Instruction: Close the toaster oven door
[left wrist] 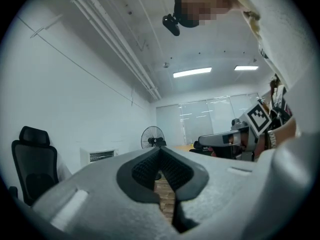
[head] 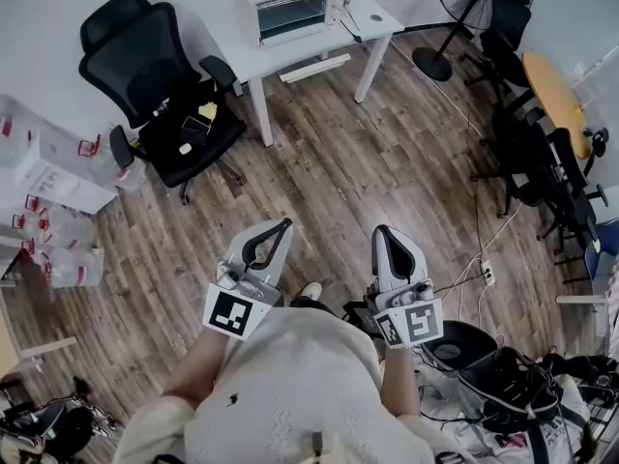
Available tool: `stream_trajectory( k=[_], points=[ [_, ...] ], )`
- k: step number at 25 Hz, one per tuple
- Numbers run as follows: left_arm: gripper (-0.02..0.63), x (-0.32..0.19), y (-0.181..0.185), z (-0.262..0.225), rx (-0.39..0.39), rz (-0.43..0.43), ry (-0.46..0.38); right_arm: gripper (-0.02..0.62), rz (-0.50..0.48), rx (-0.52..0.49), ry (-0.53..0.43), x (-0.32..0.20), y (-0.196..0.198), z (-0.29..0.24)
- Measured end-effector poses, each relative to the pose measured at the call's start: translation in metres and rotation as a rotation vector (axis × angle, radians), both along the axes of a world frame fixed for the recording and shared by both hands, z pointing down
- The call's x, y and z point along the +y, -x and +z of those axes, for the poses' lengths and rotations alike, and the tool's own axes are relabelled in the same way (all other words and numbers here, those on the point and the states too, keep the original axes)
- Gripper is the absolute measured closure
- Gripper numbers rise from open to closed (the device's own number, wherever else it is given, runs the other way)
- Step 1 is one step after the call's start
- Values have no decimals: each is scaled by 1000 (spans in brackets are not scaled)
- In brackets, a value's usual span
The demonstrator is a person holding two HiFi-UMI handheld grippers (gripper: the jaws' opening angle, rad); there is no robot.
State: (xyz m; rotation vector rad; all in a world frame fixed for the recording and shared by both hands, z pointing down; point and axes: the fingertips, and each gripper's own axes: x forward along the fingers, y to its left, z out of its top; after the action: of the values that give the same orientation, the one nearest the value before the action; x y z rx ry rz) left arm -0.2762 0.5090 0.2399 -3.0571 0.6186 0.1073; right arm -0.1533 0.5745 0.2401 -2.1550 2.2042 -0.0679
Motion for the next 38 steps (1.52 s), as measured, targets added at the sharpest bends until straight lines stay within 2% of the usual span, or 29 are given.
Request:
stream_trajectory(
  k=[3, 6, 9, 12, 15, 18, 21, 25, 27, 38],
  points=[
    [606, 11, -9, -3, 0, 21, -21, 586, -25, 30, -34, 8, -1, -7],
    [604, 9, -21, 0, -20, -4, -42, 584, -9, 31, -71, 11, -9, -14],
    [604, 4, -30, 2, -29, -15, -50, 584, 3, 24, -69, 8, -17, -14],
    [604, -4, -42, 7, -33, 41, -34, 584, 8, 32, -60, -1, -27, -12],
    [604, -19, -60, 14, -48, 106, -54, 584, 31, 36, -31, -14, -43, -4],
    [604, -44, -84, 21, -58, 161, -52, 584, 62, 42, 8, -35, -60, 6],
    [604, -83, -115, 24, -31, 164, -15, 584, 88, 37, 34, -63, -86, 12],
    [603, -133, -155, 28, -89, 165, -105, 584, 119, 35, 53, -106, -124, 15],
    [603, -155, -170, 32, -92, 168, -106, 584, 128, 37, 64, -127, -139, 18],
    [603, -258, -217, 41, -104, 180, -119, 584, 94, 58, 47, -226, -183, 14]
  ],
)
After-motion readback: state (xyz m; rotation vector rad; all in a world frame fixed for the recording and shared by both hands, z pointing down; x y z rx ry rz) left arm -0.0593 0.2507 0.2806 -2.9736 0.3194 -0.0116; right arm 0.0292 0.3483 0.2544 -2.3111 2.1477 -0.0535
